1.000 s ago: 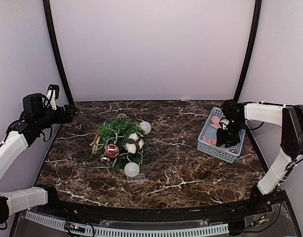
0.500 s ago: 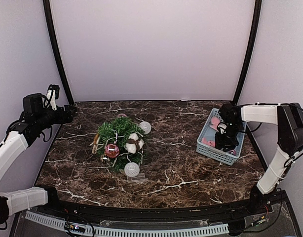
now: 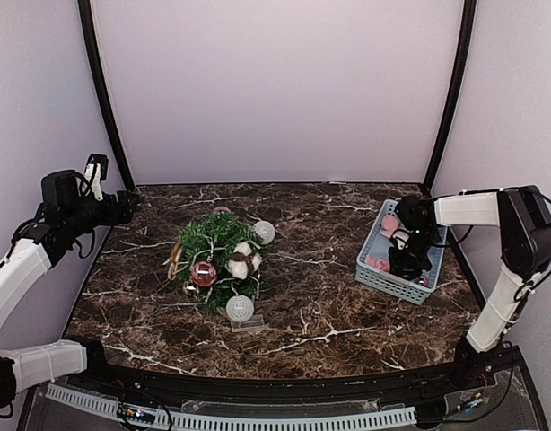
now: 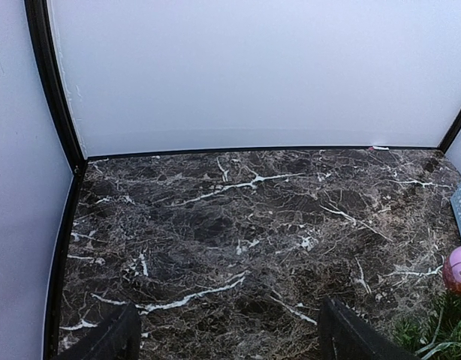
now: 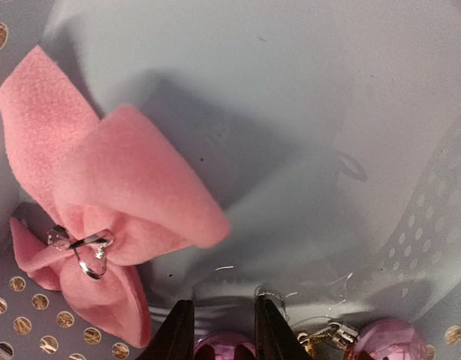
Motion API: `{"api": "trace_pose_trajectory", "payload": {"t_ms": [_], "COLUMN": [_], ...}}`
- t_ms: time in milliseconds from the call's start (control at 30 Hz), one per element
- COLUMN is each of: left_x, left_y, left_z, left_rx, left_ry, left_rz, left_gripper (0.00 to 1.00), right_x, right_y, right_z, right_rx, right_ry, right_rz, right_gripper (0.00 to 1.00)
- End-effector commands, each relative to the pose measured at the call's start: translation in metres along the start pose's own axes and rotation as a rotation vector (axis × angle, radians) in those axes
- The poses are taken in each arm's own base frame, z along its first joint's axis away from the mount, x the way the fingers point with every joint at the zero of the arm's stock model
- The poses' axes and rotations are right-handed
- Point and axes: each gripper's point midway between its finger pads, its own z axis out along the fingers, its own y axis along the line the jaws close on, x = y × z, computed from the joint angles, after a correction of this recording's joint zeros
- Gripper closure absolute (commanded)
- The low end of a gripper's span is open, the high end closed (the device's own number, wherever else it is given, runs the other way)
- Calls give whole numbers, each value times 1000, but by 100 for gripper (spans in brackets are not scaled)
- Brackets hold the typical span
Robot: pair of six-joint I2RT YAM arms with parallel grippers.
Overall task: Decorate the small christmas tree
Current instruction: Pick up the ornament bell from the bin.
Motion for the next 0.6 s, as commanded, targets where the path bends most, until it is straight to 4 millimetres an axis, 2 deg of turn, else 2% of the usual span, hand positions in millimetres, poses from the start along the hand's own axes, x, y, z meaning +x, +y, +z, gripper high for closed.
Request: {"api": "trace_pose_trajectory", "payload": {"t_ms": [0, 200, 400, 500, 567], "left_x": [-5, -7, -9, -12, -13], "left_y": [-1, 0, 0, -2, -3], "left_z": [-5, -8, -10, -12, -13], "left_rx": [4, -3, -5, 2, 8], "left_ry": [-33, -41, -51, -60, -65], "left_rz": [3, 6, 7, 5, 0], "left_gripper": [16, 16, 16, 16, 16], "right_x": [-10, -29, -36, -33, -28], "right_y": [9, 10, 3, -11, -19], "right_z": [-15, -32, -44, -55, -63], "right_rx": [-28, -16, 35, 120, 165], "right_ry": [-57, -136, -163, -161, -163], "right_rz": [-5, 4, 3, 16, 36], "right_gripper": [74, 89, 92, 91, 85]}}
